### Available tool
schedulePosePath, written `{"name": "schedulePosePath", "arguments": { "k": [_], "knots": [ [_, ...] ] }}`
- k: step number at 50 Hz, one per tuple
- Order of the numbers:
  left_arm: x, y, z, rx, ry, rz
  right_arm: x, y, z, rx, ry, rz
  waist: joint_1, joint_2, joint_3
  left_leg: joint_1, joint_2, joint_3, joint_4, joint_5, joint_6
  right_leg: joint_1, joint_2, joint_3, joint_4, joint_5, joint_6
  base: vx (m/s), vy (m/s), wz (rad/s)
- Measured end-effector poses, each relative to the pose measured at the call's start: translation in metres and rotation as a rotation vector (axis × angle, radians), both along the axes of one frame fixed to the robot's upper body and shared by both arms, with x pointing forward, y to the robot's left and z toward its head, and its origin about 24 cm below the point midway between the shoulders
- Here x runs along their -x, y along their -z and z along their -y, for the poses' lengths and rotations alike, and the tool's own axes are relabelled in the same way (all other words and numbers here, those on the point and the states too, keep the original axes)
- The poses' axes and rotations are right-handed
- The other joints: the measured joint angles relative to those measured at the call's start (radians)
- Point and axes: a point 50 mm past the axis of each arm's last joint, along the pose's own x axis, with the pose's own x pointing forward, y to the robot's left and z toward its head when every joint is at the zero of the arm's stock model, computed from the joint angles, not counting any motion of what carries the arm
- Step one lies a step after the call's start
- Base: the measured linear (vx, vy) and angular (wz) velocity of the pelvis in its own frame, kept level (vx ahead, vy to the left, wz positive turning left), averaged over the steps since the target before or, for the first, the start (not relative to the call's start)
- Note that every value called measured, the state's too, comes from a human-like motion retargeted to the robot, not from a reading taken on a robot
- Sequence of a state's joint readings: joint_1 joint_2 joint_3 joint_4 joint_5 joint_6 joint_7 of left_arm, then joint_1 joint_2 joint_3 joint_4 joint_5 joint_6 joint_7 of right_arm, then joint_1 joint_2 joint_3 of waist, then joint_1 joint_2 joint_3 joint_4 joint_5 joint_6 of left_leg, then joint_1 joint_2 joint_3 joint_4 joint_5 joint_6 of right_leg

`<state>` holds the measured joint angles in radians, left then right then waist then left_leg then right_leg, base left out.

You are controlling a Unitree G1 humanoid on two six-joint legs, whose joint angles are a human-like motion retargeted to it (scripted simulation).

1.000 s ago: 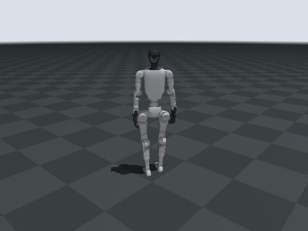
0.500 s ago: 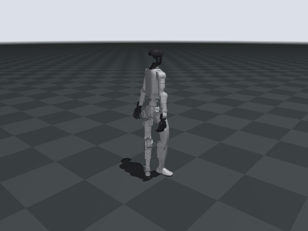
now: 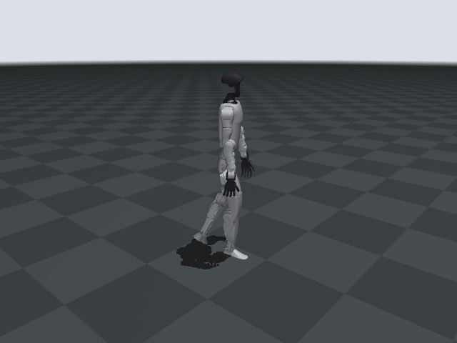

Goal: In place motions

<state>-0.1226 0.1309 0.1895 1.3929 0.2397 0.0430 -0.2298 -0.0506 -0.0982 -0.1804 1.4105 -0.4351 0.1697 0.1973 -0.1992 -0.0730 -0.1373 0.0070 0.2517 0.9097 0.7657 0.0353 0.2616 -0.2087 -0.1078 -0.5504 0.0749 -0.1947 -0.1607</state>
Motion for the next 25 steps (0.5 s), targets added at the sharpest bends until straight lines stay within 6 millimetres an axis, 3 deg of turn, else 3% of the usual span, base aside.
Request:
{"name": "schedulePosePath", "arguments": {
  "k": [4,9,12,17,20,25],
  "knots": [
    [0.027,0.005,-0.002,-0.046,-0.002,-0.091,-0.029,-0.004,-0.004,-0.022,-0.042,0.095,0.033,-0.011,0.007,-0.194,-0.126,-0.346,0.115,-0.037,-0.041,-0.003,-0.012,0.057,-0.010,0.040,-0.003,-0.23,0.10,-1.62],
    [0.066,0.009,-0.001,-0.056,-0.112,-0.202,-0.060,-0.010,-0.012,-0.033,-0.121,0.185,0.067,-0.040,0.061,-0.245,-0.199,-0.392,0.047,-0.126,-0.035,0.011,-0.032,0.189,0.007,0.070,0.002,-0.23,0.03,-1.90],
    [0.087,0.011,0.004,-0.062,-0.168,-0.261,-0.064,-0.011,-0.014,-0.040,-0.157,0.201,0.071,-0.025,0.075,-0.278,-0.250,-0.464,-0.091,-0.163,-0.079,0.019,-0.016,0.239,0.002,0.090,0.006,-0.15,-0.02,-1.44],
    [0.107,0.012,0.015,-0.054,-0.219,-0.316,-0.045,-0.007,-0.004,0.003,-0.146,0.145,0.103,0.035,0.118,-0.253,-0.291,-0.640,-0.427,-0.167,-0.199,0.056,0.062,0.325,-0.007,0.115,0.002,-0.03,-0.06,-1.44],
    [0.113,0.012,0.021,-0.041,-0.220,-0.331,-0.019,-0.003,0.006,0.041,-0.103,0.048,0.128,0.079,0.134,-0.203,-0.274,-0.700,-0.592,-0.061,-0.241,0.088,0.124,0.383,-0.008,0.119,0.001,0.16,-0.02,-1.31],
    [0.118,0.012,0.029,0.029,-0.228,-0.352,0.026,-0.003,0.022,0.113,-0.075,-0.164,0.033,0.147,0.054,-0.221,-0.232,-0.670,-0.625,-0.060,-0.255,0.051,0.155,0.406,-0.001,0.125,0.027,0.25,-0.06,-0.48]
  ]
}}
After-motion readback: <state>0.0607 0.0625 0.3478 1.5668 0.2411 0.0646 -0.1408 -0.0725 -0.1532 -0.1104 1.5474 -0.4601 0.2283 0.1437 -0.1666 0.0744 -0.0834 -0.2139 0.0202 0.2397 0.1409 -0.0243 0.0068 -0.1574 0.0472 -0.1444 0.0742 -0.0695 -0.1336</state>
